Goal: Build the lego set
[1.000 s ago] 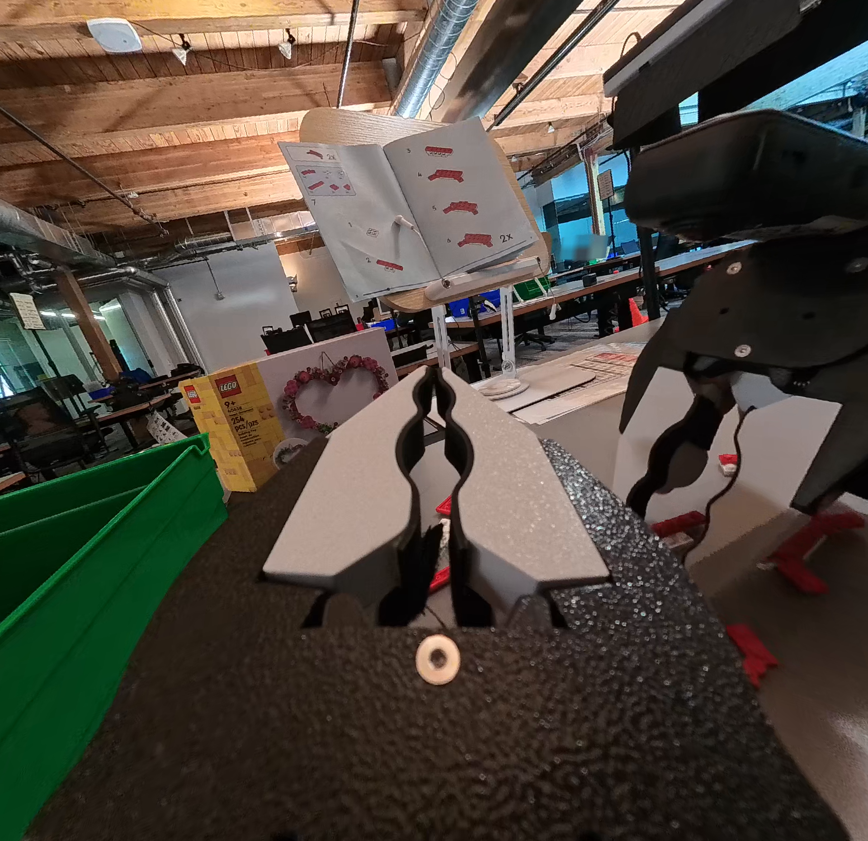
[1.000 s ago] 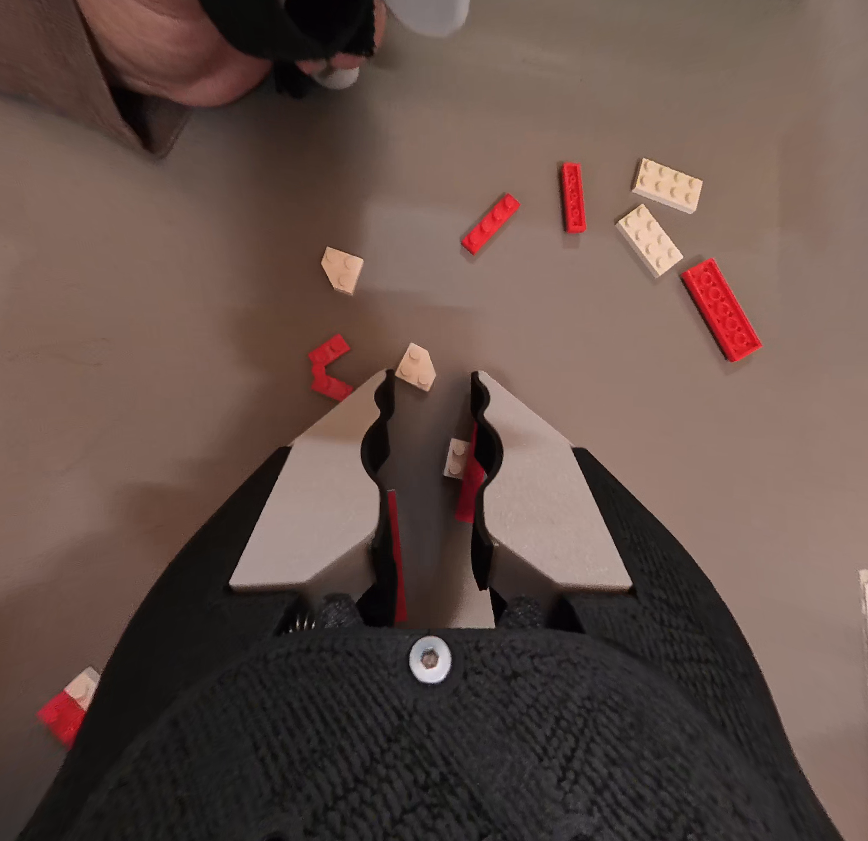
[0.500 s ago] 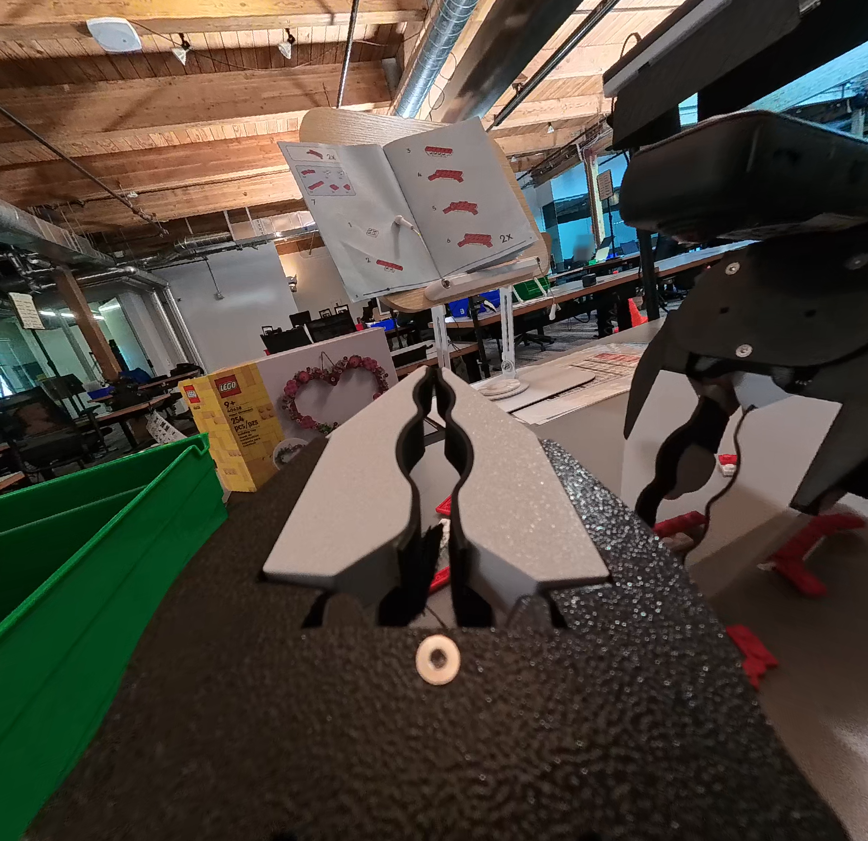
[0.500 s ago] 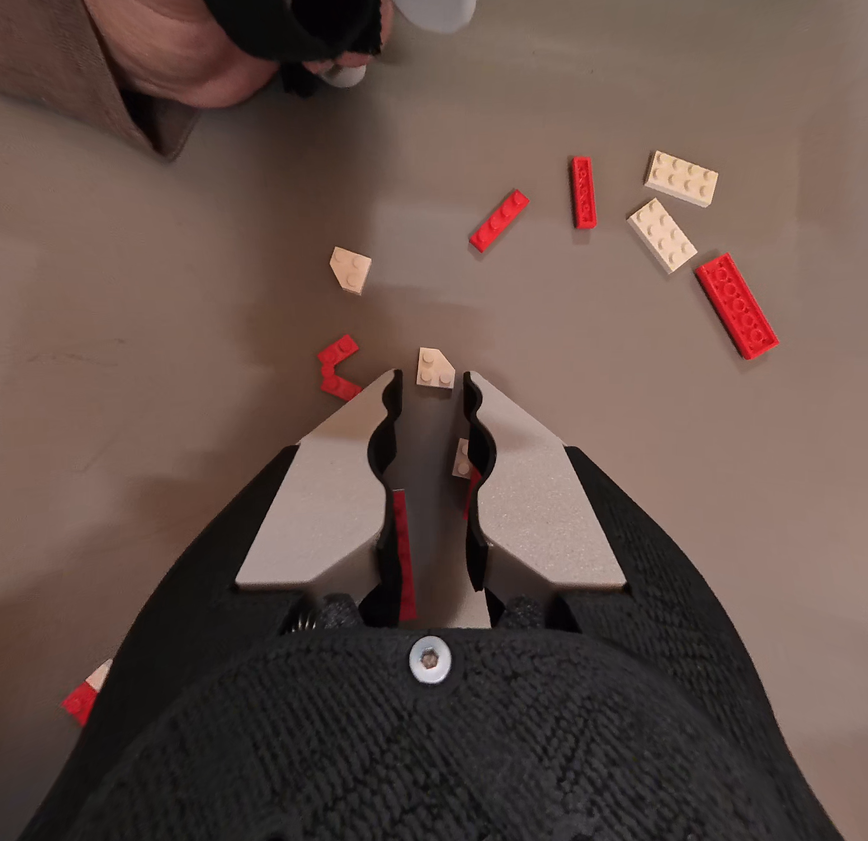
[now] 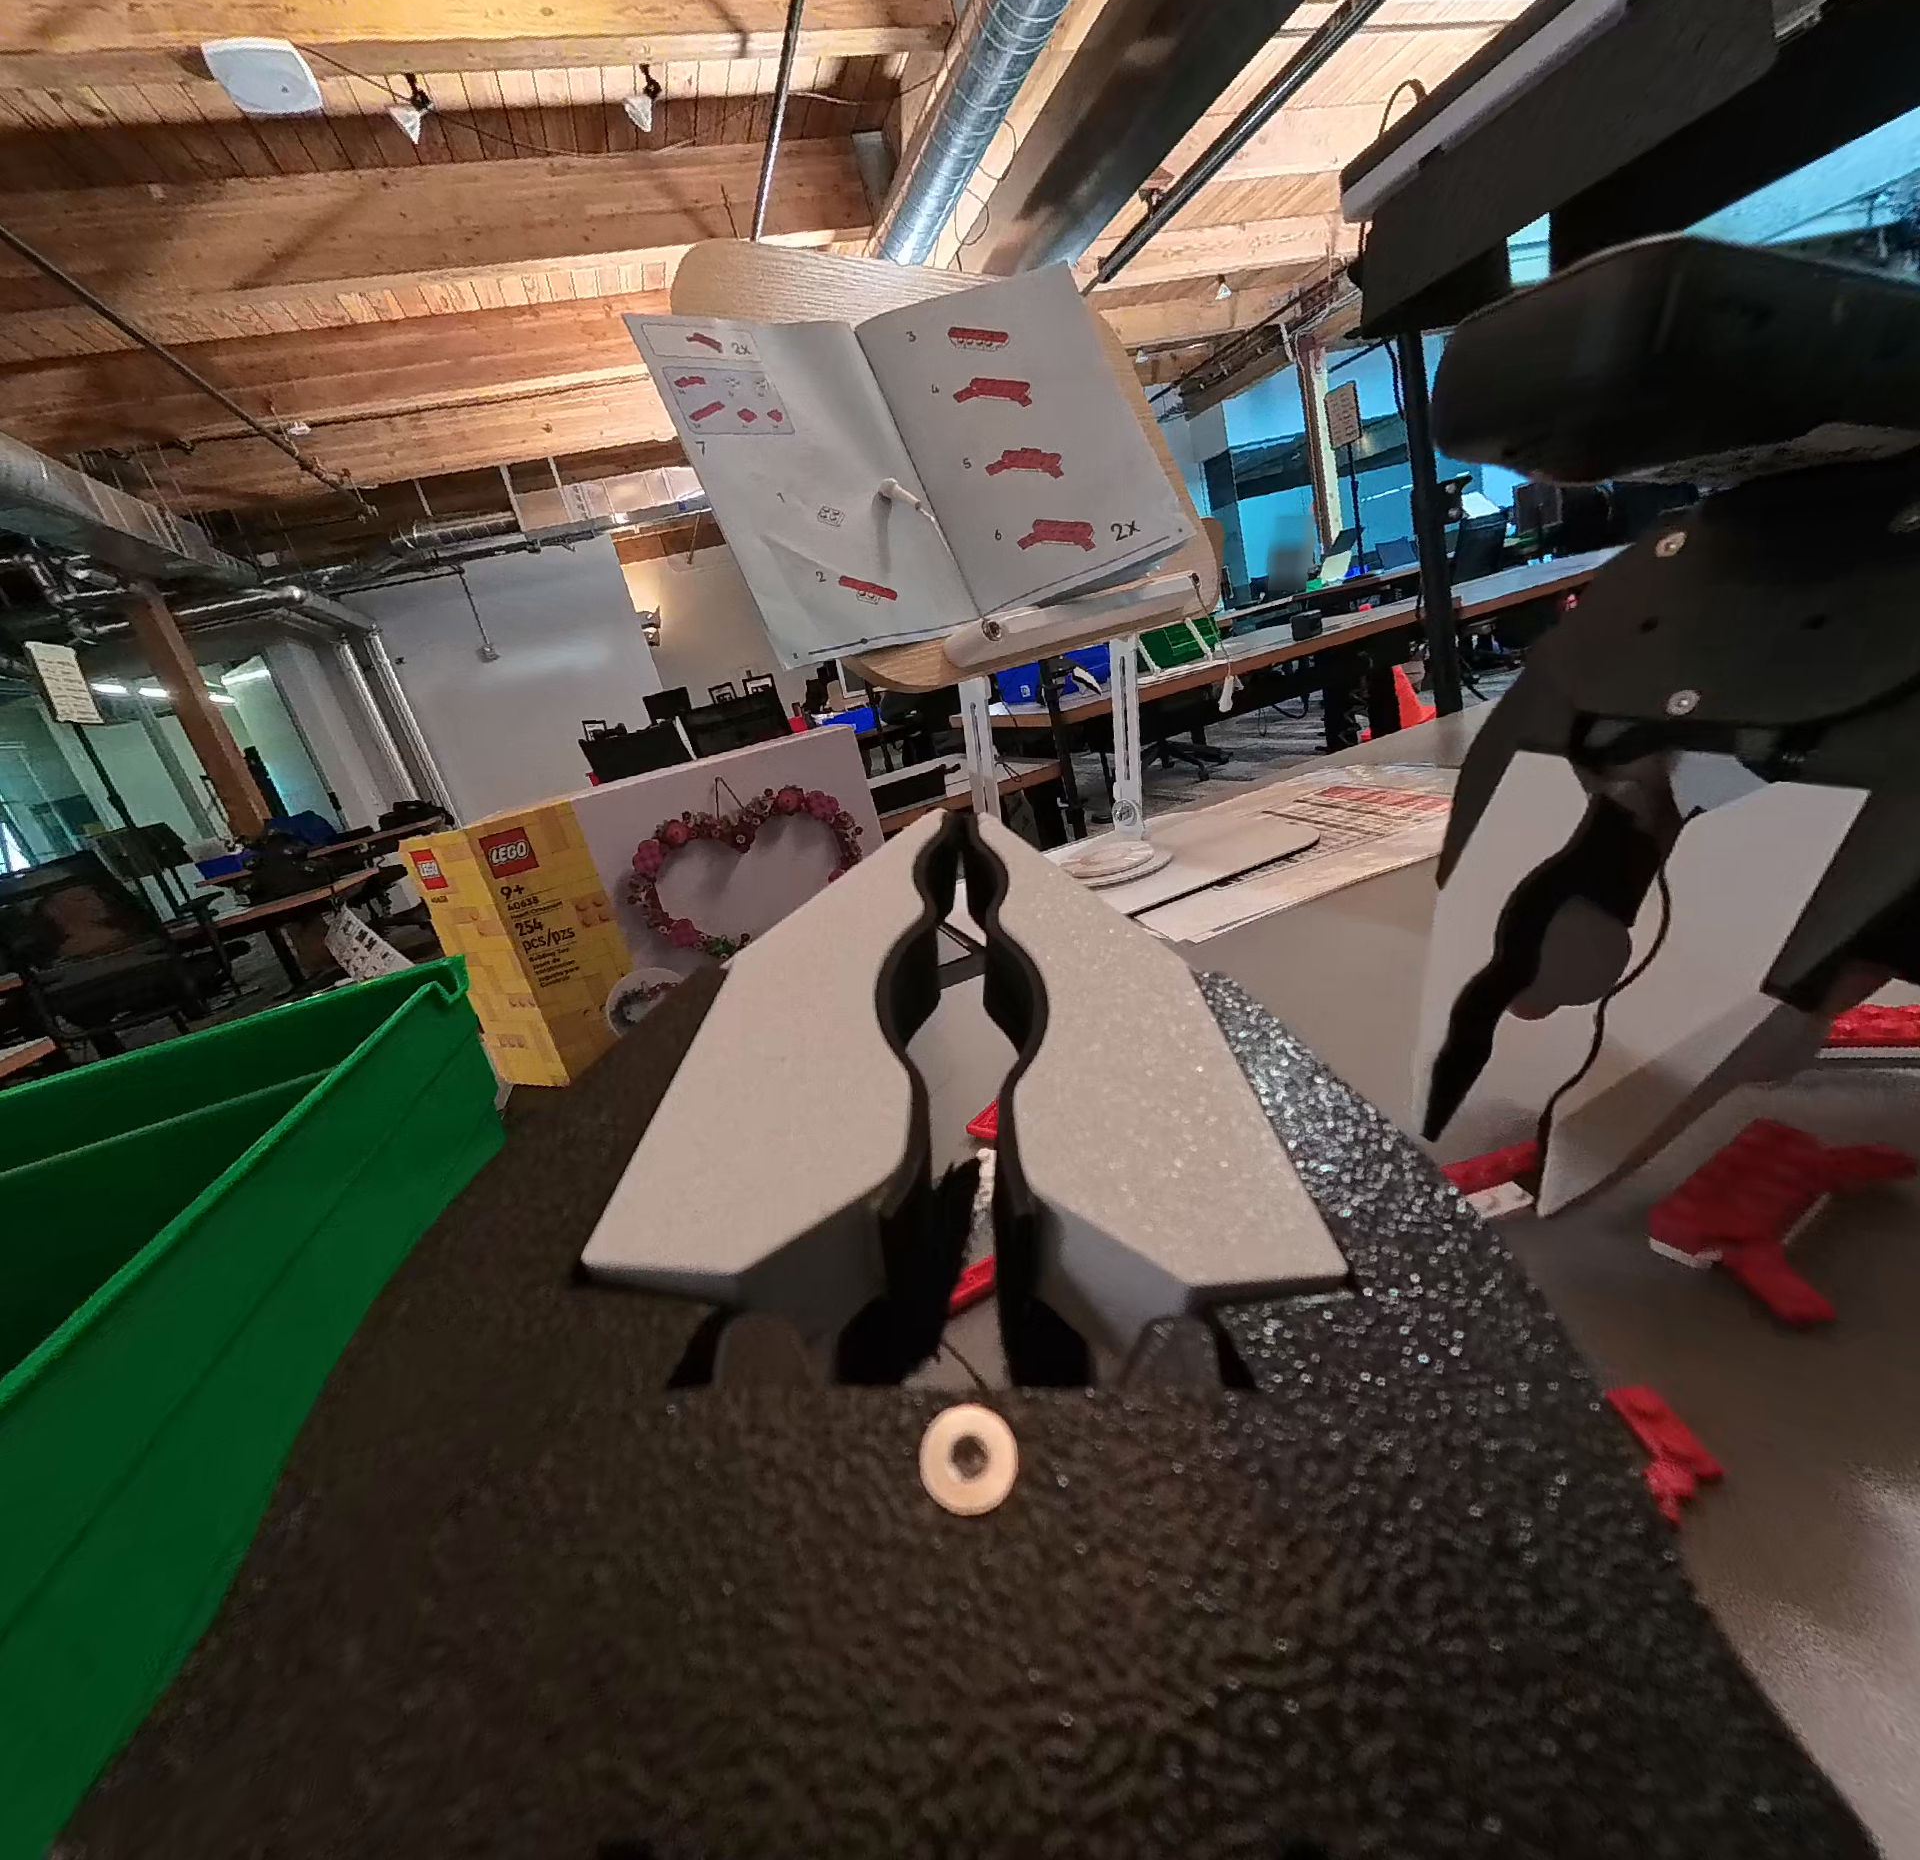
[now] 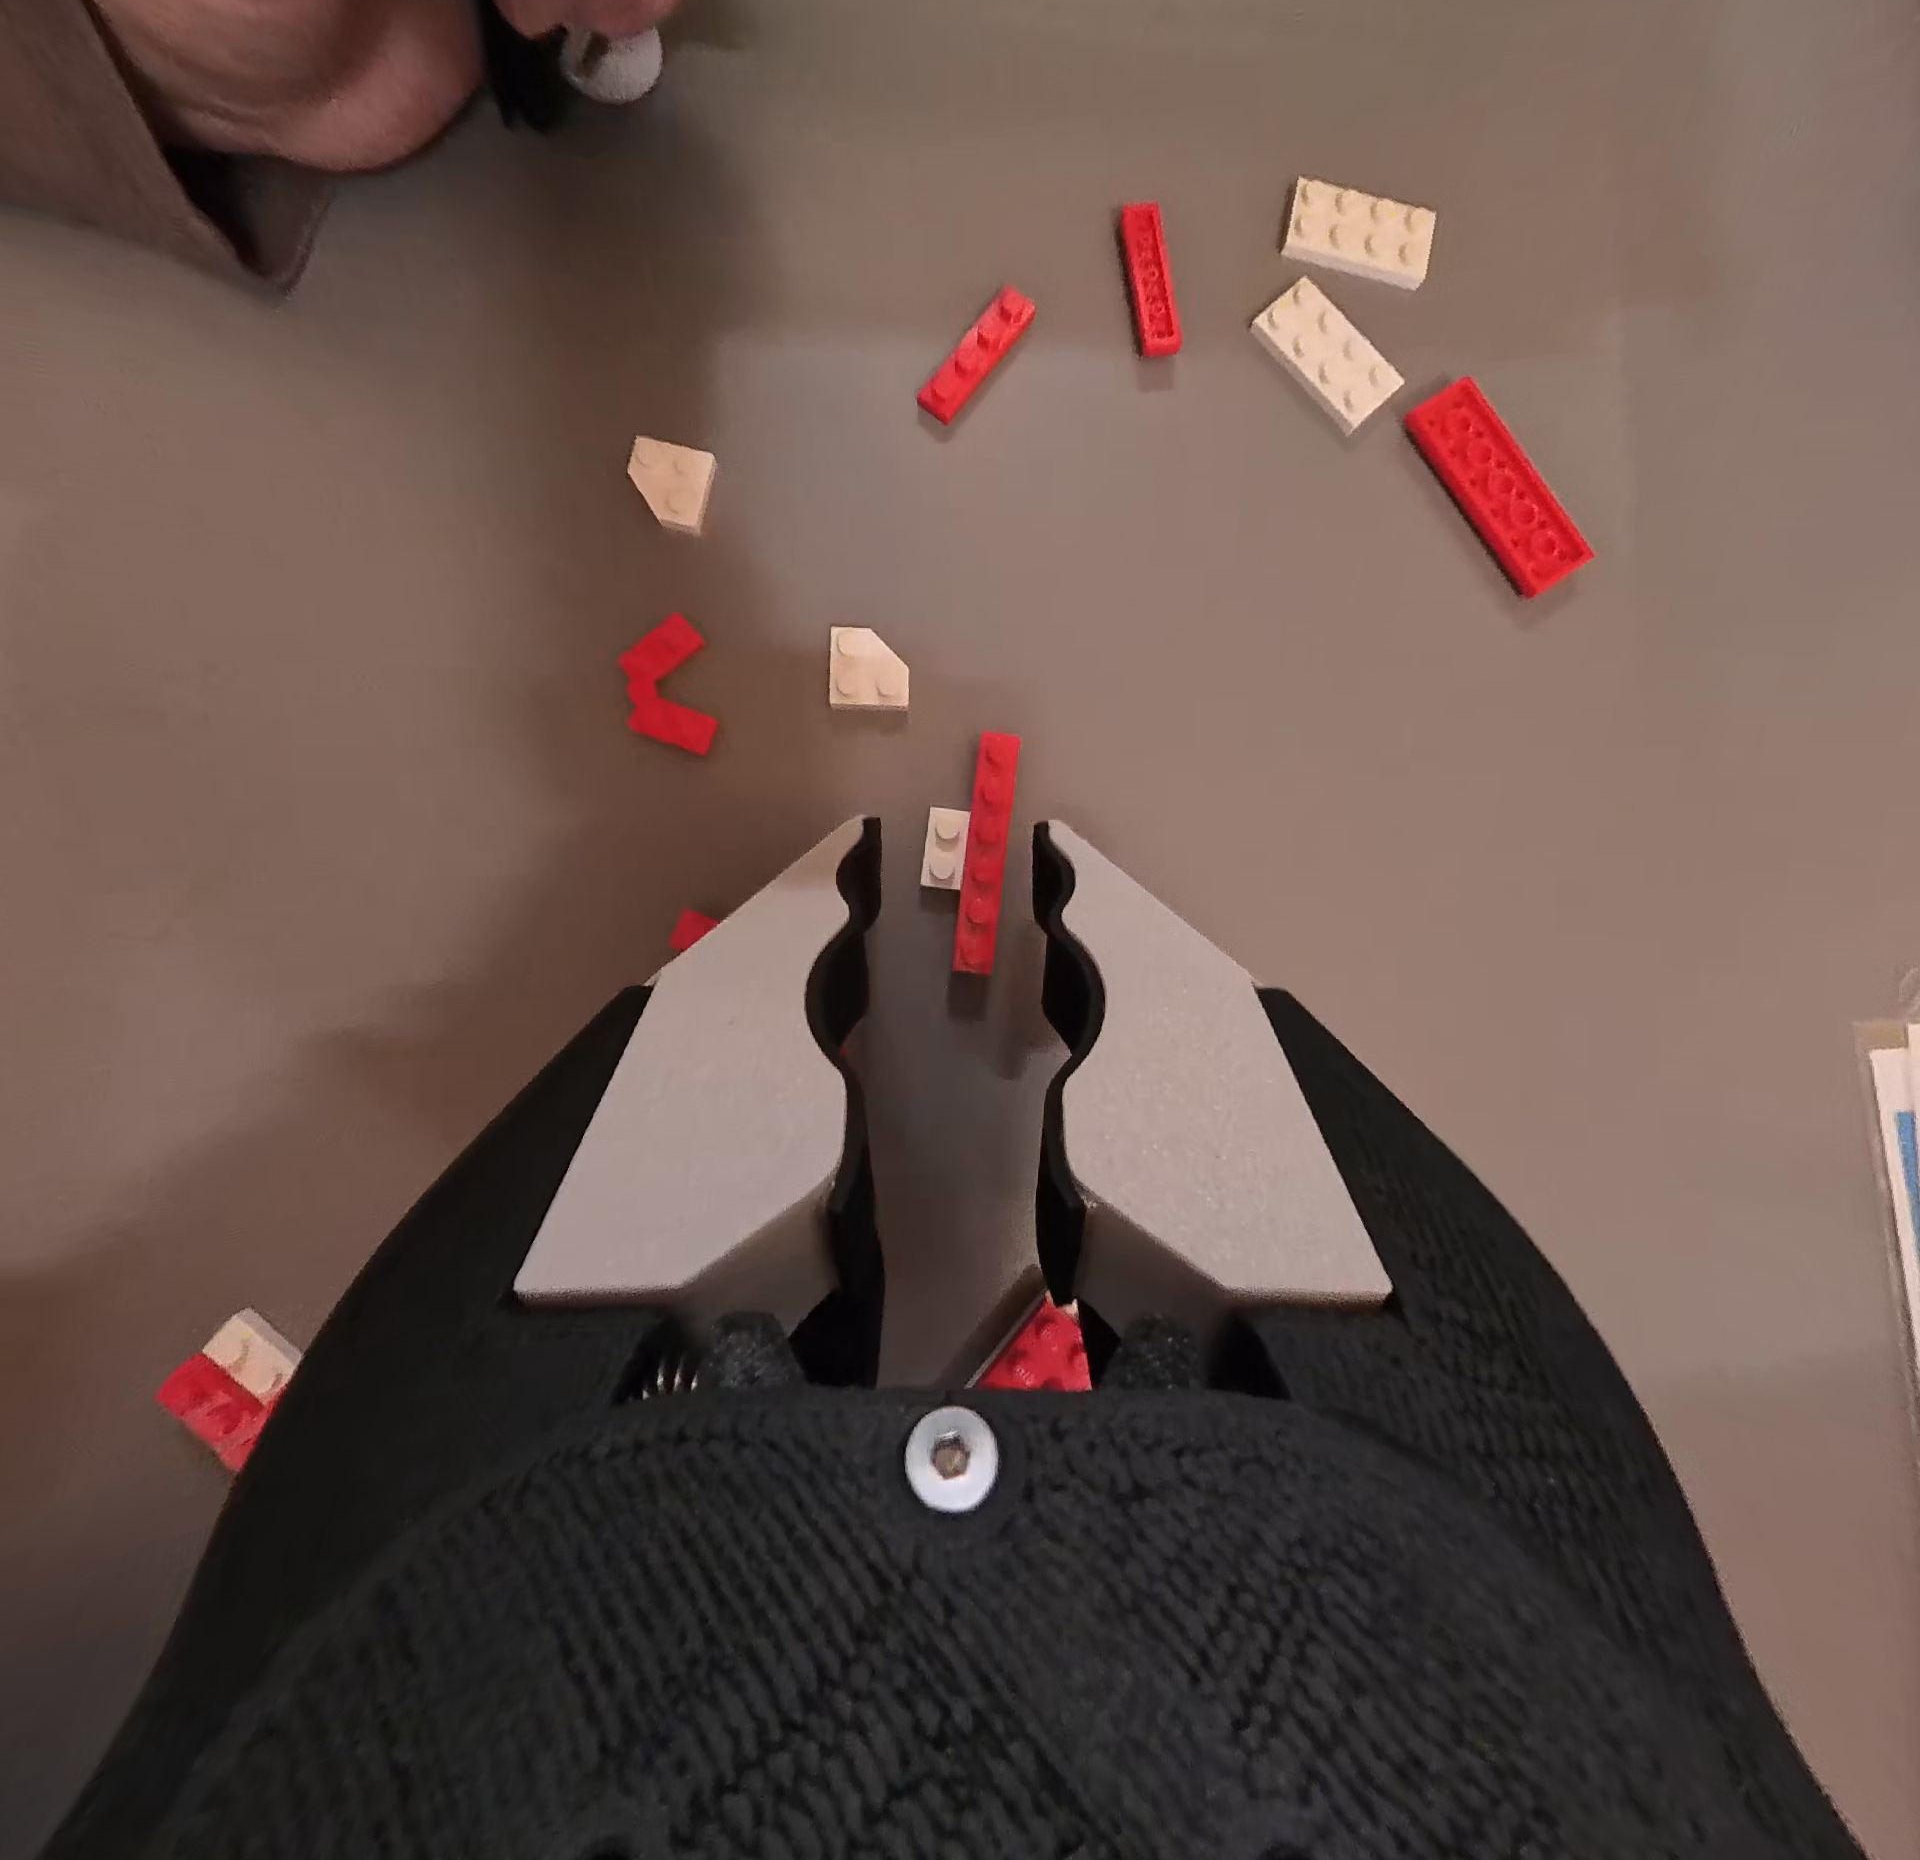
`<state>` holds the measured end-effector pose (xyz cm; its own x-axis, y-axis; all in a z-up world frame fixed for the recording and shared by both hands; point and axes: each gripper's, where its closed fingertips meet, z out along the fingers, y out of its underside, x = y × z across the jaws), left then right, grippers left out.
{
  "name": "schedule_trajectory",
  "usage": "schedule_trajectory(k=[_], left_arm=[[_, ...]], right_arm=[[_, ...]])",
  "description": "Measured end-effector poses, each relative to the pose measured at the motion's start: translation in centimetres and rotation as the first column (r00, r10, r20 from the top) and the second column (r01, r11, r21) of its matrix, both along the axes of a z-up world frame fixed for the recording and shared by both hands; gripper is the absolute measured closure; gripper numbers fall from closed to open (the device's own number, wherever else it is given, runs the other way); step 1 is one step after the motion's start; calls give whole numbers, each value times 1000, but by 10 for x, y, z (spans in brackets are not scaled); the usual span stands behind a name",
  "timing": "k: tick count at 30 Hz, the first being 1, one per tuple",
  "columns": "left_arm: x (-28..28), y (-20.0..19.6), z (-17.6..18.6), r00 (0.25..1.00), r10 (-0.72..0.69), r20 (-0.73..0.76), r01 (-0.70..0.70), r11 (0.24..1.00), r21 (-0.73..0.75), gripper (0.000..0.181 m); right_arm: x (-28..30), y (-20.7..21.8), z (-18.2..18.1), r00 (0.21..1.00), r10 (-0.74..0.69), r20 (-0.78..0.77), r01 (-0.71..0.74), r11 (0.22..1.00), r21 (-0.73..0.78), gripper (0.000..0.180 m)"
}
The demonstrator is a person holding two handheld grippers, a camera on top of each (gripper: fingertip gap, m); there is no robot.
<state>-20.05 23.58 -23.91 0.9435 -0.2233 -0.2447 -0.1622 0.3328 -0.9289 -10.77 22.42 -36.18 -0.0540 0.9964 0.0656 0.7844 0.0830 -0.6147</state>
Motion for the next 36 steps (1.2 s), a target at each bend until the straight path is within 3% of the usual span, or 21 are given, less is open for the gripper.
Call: schedule_trajectory(k=[12, 36], left_arm=[[0, 0, 0, 1000, 0, -3, 0, 1000, -2, 181], [2, 0, -2, 1000, -11, -8, 11, 1000, -8, 181]], right_arm=[[4, 1, -10, 999, -3, 50, 3, 1000, -4, 165], [-9, -13, -9, 997, 69, 33, -69, 998, -3, 165]])
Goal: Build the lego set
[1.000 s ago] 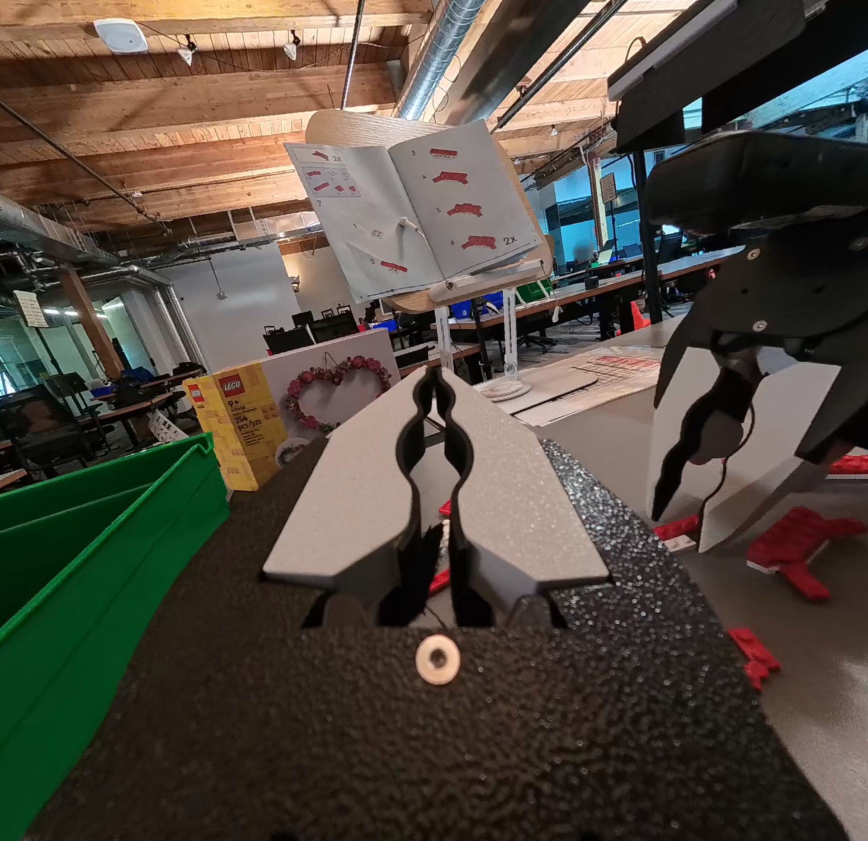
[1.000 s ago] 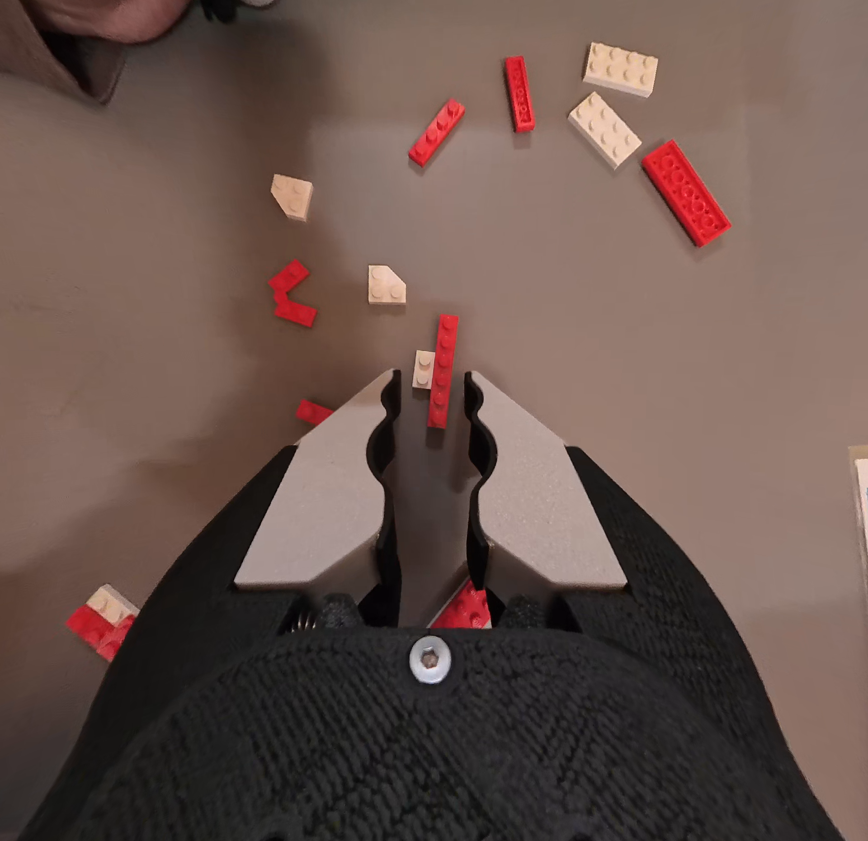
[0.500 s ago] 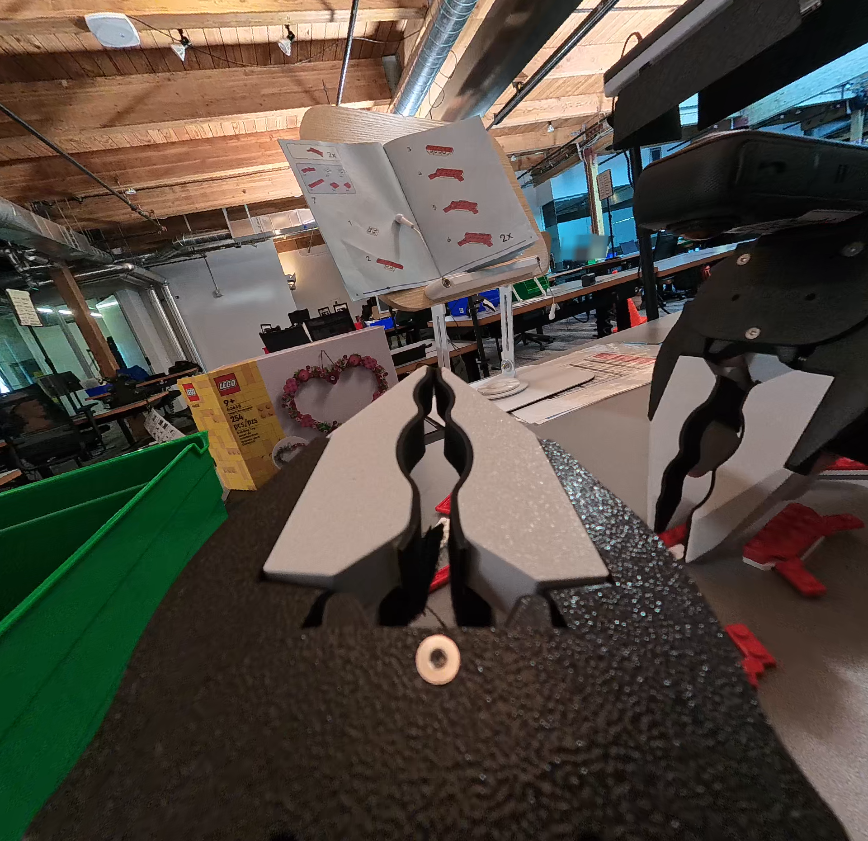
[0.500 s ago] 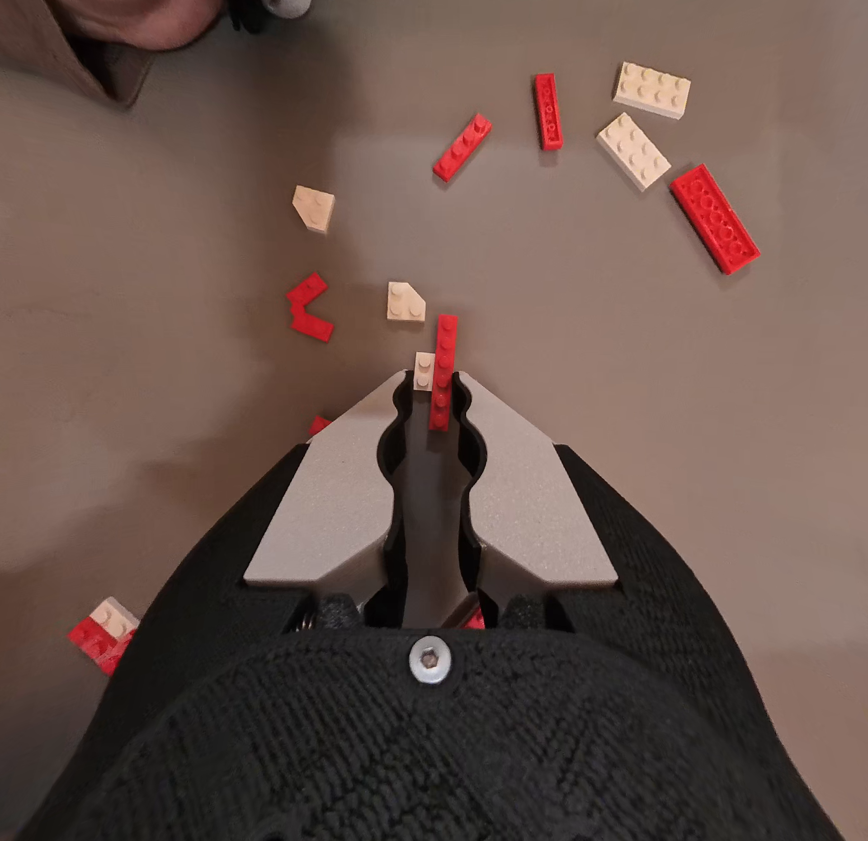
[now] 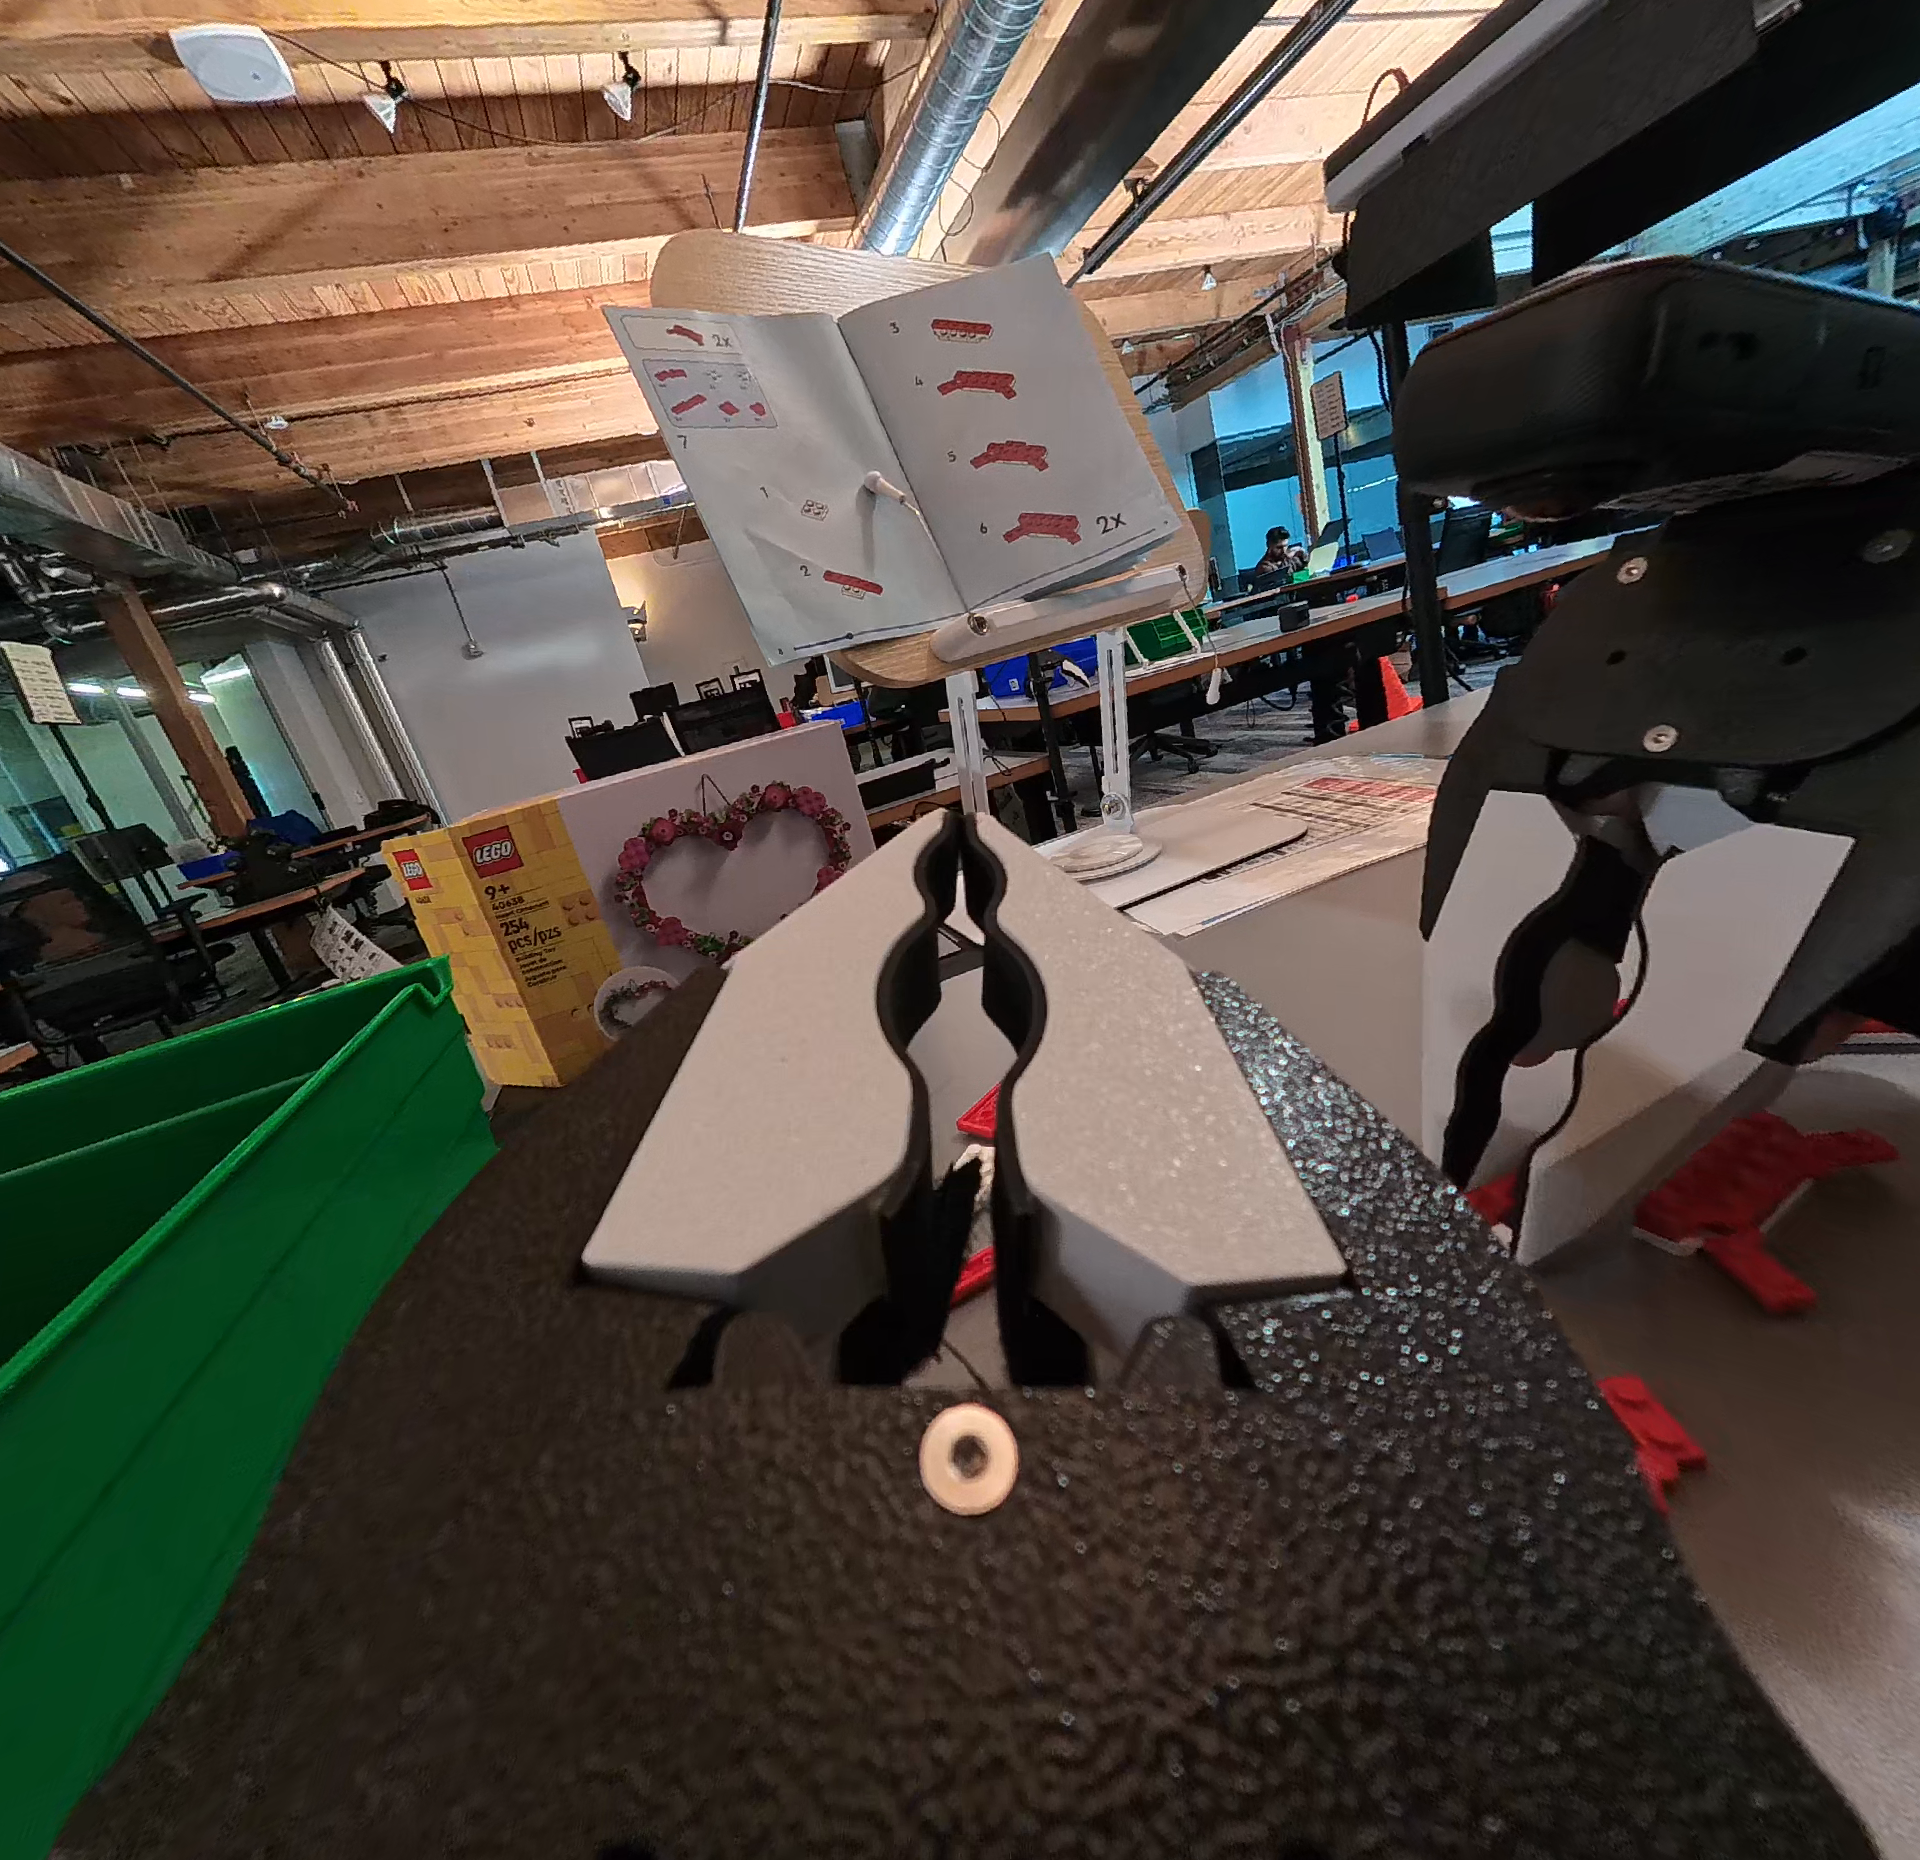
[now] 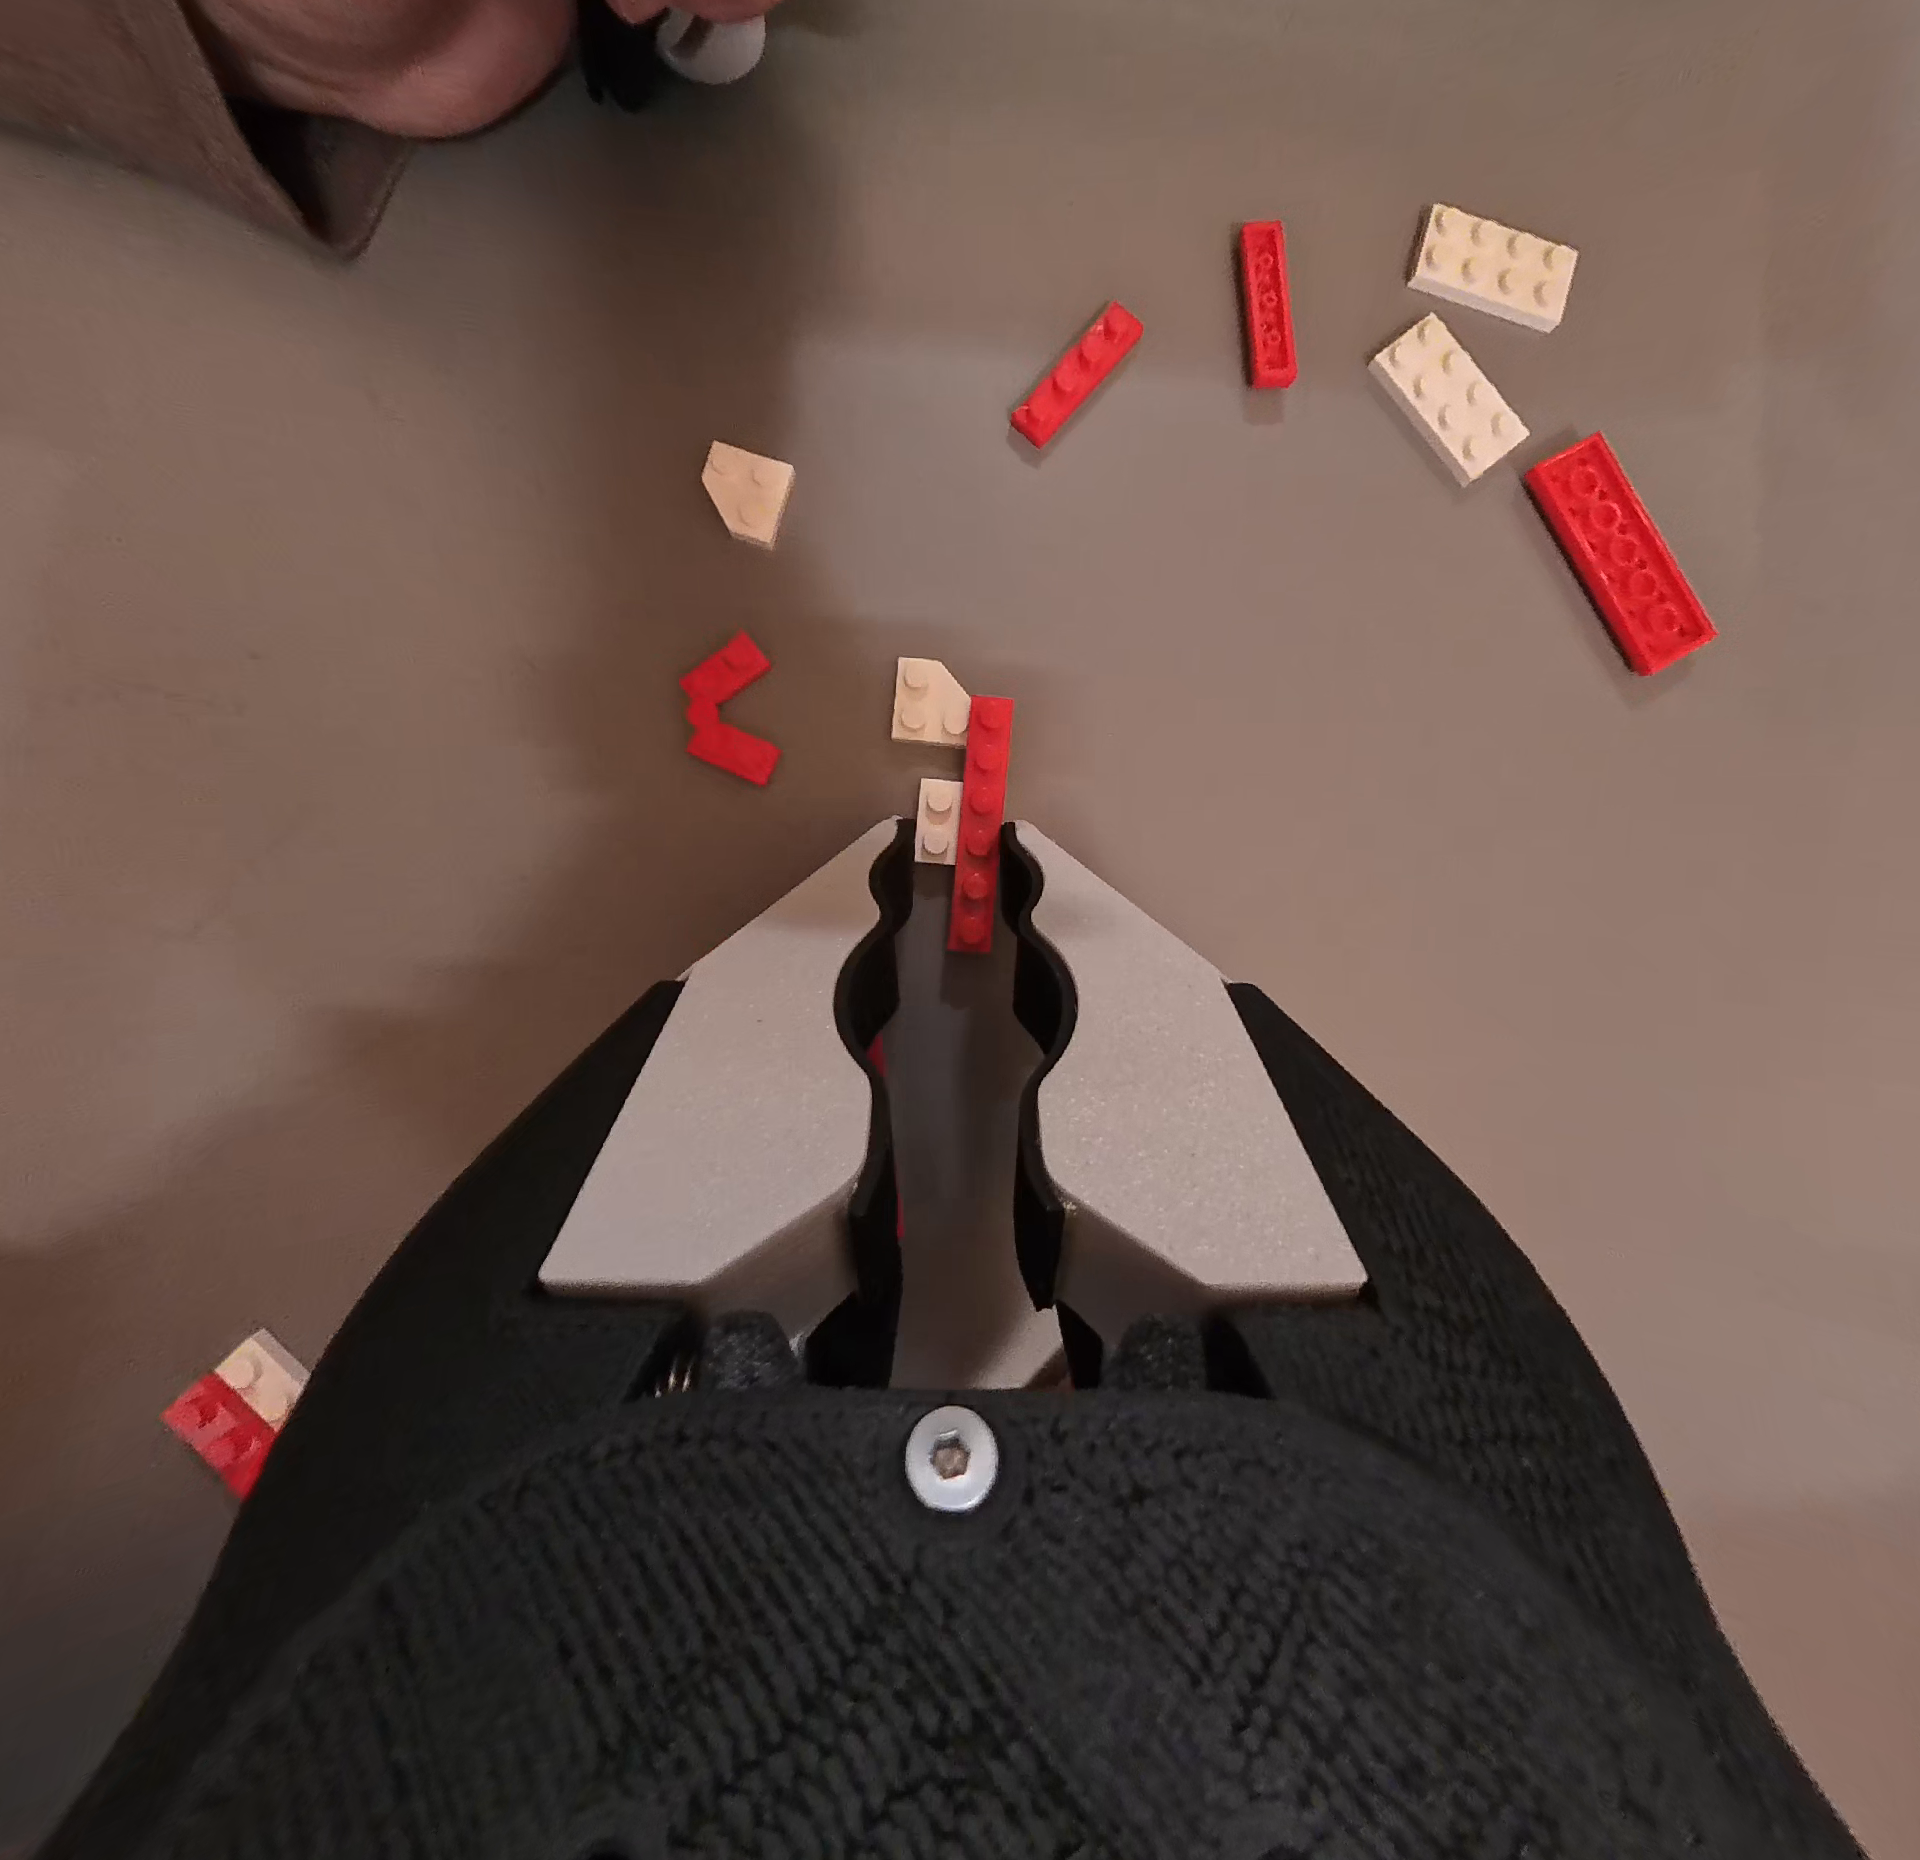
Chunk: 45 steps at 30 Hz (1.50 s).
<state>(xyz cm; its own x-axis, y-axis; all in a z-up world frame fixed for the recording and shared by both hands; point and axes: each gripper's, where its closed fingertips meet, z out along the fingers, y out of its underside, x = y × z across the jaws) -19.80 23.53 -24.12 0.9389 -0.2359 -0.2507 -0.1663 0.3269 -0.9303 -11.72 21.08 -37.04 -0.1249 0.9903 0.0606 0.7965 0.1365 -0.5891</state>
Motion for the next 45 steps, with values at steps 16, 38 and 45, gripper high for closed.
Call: schedule_trajectory(k=[16, 38, 45], left_arm=[[0, 0, 0, 1000, -2, -2, 2, 1000, -1, 181], [0, 0, 0, 1000, -3, -1, 3, 1000, -1, 181], [1, 0, 0, 1000, -4, -2, 4, 1000, -2, 181]], right_arm=[[1, 3, -1, 1000, -10, 7, 9, 1000, 13, 165], [-11, -10, 3, 999, 30, 23, -30, 999, 36, 156], [-21, -14, 3, 999, 34, 6, -34, 999, 39, 158]])
